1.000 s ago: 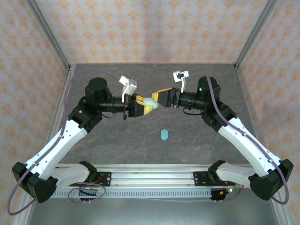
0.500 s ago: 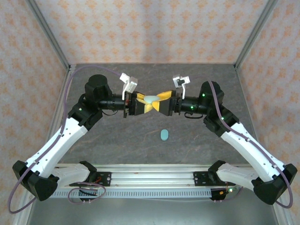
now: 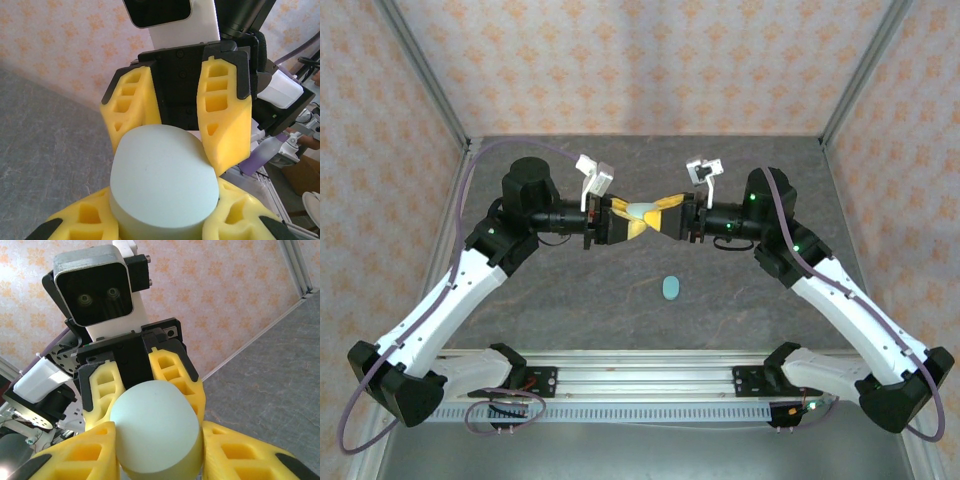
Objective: Insert the wireless bluetooth earbuds into the charging case
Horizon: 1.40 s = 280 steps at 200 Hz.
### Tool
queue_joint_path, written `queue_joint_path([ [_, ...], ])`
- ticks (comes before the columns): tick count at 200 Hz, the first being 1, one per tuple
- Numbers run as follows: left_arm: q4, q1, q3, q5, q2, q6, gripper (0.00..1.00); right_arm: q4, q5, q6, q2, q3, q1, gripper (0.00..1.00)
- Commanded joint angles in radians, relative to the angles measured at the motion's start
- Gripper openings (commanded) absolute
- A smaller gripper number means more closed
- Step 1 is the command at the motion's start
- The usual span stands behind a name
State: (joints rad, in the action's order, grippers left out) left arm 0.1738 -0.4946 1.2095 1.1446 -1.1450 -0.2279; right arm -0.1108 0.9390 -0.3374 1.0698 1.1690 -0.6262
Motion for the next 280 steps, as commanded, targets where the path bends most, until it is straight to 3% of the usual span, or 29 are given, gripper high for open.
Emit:
queue_joint_path([
  [1, -0.011, -0.013, 0.045, 0.051, 0.003, 0.028, 0.04, 0.002, -0.103, -0.072, 0.024, 0.023, 0.021, 0.3],
  [44, 0.024, -0.013, 0.056, 0.058, 0.002, 0.06, 0.04, 0.204, -0.063, -0.305, 0.038, -0.04, 0.088, 0.24],
  [69, 0.028, -0.014, 0.057, 0.056, -0.002, 0.067, 0.04, 0.23, -0.044, -0.364, 0.053, -0.035, 0.091, 0.32],
  [118, 0.023, -0.014, 0.068, 0.058, -0.014, 0.067, 0.03, 0.135, -0.104, -0.376, 0.053, -0.036, 0.091, 0.56],
  [199, 0.025, -0.013, 0.072, 0.045, -0.027, 0.065, 0.03, 0.26, -0.068, -0.444, 0.02, -0.11, 0.09, 0.66],
  [280, 0.011, -0.013, 0.083, 0.042, -0.044, 0.046, 0.03, 0.281, -0.034, -0.381, 0.011, -0.147, 0.05, 0.71],
])
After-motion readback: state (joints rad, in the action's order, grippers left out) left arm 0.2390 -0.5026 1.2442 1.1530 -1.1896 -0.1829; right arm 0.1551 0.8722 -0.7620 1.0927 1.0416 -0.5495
